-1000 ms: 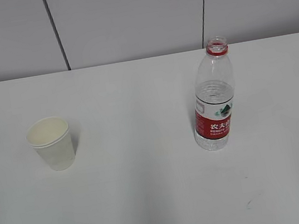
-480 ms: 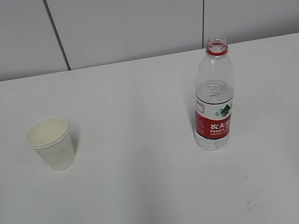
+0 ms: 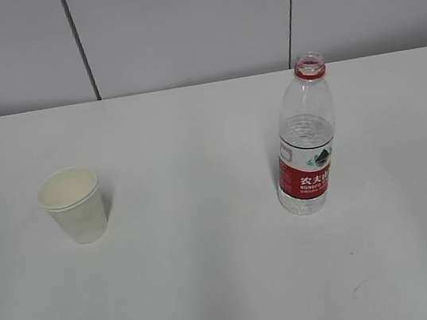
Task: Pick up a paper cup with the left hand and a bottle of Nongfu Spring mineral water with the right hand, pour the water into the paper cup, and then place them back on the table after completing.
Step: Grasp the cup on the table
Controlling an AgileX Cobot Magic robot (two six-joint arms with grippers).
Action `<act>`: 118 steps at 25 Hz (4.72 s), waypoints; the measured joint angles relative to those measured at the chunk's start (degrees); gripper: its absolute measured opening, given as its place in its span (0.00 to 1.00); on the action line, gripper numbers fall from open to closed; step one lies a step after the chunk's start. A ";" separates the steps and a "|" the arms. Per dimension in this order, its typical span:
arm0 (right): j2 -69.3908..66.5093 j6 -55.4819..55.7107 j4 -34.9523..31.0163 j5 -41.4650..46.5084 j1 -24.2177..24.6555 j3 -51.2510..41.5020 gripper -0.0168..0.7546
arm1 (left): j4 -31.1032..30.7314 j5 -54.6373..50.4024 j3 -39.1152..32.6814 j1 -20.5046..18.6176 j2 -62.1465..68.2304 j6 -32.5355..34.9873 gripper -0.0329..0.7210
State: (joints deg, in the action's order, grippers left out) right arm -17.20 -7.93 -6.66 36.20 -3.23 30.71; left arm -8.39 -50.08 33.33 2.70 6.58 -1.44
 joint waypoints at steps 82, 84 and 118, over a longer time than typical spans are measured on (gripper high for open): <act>-33.69 1.00 3.48 -50.95 0.00 -4.89 0.76 | -17.70 115.42 -17.44 0.00 104.07 -5.60 0.85; -33.69 1.00 3.48 -50.95 0.00 -4.89 0.76 | -18.25 115.42 -15.76 0.00 105.41 -5.55 0.85; -33.78 1.00 3.48 -51.31 0.00 -4.89 0.76 | -10.04 115.63 -4.27 6.55 114.46 -5.47 0.58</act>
State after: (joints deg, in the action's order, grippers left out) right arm -50.98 -6.93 -3.18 -15.11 -3.23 25.81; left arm -18.43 65.56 29.07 9.26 121.04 -6.91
